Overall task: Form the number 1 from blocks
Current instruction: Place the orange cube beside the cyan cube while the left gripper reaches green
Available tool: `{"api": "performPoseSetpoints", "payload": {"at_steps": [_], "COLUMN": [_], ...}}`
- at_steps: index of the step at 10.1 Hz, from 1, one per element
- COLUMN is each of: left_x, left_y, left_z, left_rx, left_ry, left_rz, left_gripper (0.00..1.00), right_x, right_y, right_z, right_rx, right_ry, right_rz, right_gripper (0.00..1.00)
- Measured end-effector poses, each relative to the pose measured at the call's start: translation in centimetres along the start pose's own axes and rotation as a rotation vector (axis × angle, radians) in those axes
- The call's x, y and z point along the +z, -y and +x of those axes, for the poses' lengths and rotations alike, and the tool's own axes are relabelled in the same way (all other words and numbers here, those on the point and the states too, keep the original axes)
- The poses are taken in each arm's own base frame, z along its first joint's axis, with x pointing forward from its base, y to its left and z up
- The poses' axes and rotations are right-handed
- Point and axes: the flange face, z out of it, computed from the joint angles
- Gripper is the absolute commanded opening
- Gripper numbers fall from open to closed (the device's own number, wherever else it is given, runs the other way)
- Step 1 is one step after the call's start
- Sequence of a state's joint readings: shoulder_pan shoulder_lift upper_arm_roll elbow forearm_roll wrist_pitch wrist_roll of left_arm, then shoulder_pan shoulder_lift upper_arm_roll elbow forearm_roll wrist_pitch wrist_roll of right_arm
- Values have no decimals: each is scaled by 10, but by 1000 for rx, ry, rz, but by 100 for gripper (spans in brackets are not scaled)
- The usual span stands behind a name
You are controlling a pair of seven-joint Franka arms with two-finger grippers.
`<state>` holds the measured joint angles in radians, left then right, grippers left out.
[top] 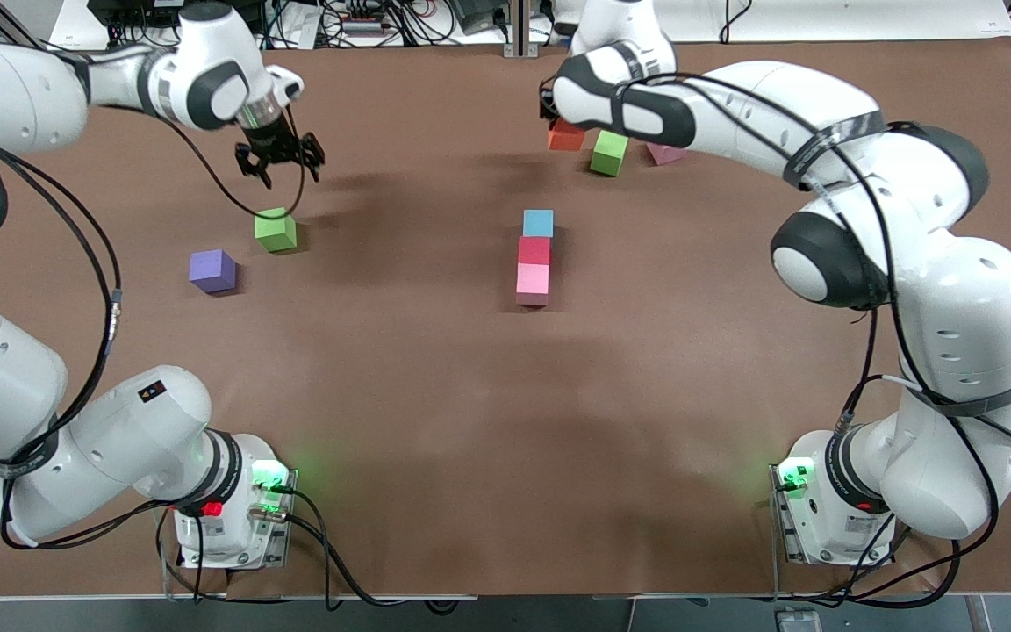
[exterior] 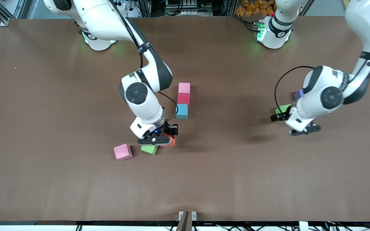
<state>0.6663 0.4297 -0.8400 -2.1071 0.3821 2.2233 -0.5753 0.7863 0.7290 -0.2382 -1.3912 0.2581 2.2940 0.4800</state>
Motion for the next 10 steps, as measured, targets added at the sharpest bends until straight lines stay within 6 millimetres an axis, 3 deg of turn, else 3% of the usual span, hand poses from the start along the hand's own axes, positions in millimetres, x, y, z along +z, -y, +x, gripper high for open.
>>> {"api": "performPoseSetpoints", "payload": {"at_steps": [2, 4, 7, 10], "left_x": [14, 13, 20, 21], "left_y": [15, 31, 42, 44], "left_z": [-9, -5, -8, -9], "left_rx": [10, 3, -8, -11], "left_ry": [4, -8, 5, 8], "left_rz": [38, 59, 67, 67], "left_gripper": [100, 100, 100, 100], "right_x": [21, 32, 40, 61], "right_y": [13, 22, 33, 29], "right_z": [-14, -23, -37, -50], "right_rx": [-5, 2, -3, -7], "right_ry": [19, 43, 77, 117], "right_rz": [-12, 1, 9, -15], "right_gripper": [61, 61, 61, 61]}}
